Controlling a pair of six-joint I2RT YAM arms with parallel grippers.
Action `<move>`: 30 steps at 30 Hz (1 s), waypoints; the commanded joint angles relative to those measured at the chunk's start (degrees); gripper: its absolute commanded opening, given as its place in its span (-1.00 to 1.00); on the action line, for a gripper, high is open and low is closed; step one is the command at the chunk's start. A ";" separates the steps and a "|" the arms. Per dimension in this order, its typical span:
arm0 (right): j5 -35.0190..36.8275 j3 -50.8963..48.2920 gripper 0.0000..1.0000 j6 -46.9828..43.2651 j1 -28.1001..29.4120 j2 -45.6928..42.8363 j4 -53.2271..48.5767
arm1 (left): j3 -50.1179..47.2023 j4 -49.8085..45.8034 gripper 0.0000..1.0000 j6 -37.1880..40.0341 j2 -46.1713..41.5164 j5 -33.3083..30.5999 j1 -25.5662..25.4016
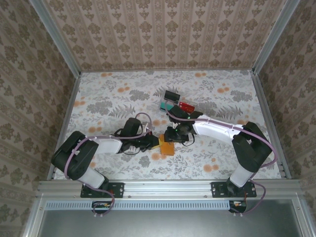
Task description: Take the credit cards out of the card holder
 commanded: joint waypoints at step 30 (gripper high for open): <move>16.19 3.34 -0.80 2.30 2.54 3.98 -10.83 | 3.49 -10.58 -1.00 2.82 -4.37 -3.41 -0.05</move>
